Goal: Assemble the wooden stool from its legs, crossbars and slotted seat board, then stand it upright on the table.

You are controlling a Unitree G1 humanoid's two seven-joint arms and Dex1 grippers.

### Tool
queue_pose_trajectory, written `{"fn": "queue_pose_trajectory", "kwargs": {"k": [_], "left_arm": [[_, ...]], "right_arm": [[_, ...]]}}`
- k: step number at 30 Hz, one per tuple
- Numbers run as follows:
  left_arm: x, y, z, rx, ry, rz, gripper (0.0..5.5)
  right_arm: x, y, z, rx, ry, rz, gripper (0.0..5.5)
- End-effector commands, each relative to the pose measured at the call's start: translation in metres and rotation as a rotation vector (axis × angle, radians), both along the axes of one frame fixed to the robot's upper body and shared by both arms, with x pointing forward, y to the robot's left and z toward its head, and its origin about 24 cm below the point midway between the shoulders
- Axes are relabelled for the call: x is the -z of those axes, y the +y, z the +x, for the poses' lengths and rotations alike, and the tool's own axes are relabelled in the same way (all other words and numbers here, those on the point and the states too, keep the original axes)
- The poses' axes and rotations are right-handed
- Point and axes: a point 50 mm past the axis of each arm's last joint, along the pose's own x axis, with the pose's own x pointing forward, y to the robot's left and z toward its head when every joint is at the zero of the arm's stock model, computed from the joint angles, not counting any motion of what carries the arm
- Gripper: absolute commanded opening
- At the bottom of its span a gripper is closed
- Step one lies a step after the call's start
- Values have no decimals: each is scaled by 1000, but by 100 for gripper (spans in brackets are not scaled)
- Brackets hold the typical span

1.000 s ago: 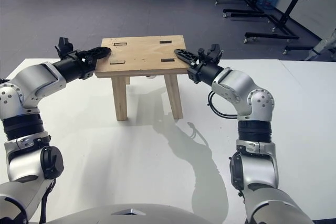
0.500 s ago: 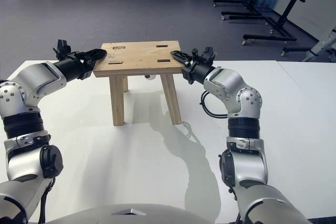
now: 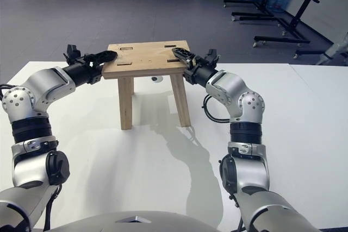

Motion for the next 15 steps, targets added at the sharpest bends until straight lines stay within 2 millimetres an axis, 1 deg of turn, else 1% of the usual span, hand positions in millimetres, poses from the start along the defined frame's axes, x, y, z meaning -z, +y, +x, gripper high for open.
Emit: {"fn": "queue_pose_trajectory", "kwargs": {"k": [1, 3, 5, 6, 12, 15], "left_arm": [[37, -26, -3, 96, 155, 22, 354], [32, -21, 0, 77, 139, 3, 394], [23, -16, 3, 59, 112, -17, 418], [19, -14, 4, 52, 100, -23, 439], [-9, 2, 9, -13, 15, -52, 529], [-17, 6, 9, -28, -8, -57, 535]], "right_arm": [[-1, 27, -5, -119, -5, -5, 445], [-5, 26, -5, -119, -19, -1, 486], [-8, 26, -5, -121, -28, 0, 515], [-9, 26, -6, -124, -32, 1, 537], [-18, 23, -6, -123, -58, 11, 540], [-22, 22, -6, -125, -69, 17, 540]]}}
